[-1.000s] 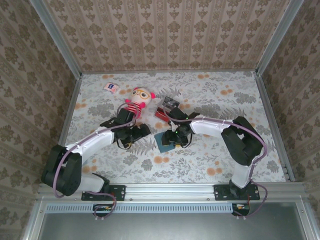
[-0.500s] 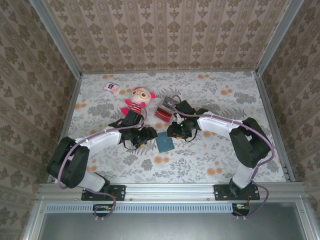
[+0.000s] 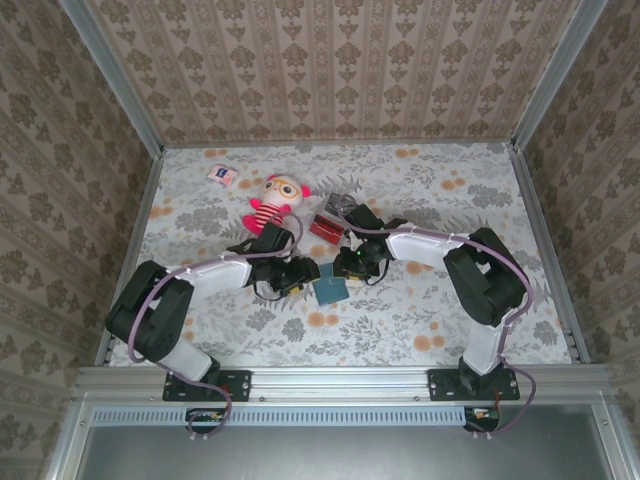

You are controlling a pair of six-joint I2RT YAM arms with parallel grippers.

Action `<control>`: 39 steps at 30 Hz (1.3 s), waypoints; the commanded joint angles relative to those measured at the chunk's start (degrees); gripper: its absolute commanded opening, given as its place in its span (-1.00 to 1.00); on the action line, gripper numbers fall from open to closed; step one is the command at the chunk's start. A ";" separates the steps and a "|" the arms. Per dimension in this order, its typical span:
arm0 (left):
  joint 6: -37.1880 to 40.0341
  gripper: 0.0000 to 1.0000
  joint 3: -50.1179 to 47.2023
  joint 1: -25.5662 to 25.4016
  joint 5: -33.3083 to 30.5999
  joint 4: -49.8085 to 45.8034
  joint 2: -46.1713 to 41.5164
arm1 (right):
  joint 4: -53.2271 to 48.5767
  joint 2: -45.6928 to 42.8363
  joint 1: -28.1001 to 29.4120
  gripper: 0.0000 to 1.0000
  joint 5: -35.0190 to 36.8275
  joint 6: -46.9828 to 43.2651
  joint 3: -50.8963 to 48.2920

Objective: Take the credit cards out of the card holder

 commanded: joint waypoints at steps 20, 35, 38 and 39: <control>-0.49 0.06 0.28 0.18 7.14 7.85 6.62 | -1.89 3.43 0.76 -0.33 1.10 -1.67 0.54; -1.77 -0.04 -2.42 0.97 11.36 20.65 7.66 | 0.06 4.19 0.79 -0.33 -0.45 -0.45 -0.68; -1.56 -0.10 -2.48 0.97 11.90 21.89 7.50 | 0.33 4.20 0.84 -0.33 -0.60 -0.36 -0.63; -1.21 -0.14 -2.51 0.97 12.16 22.21 7.52 | 0.46 4.19 0.77 -0.32 -0.68 -0.36 -0.68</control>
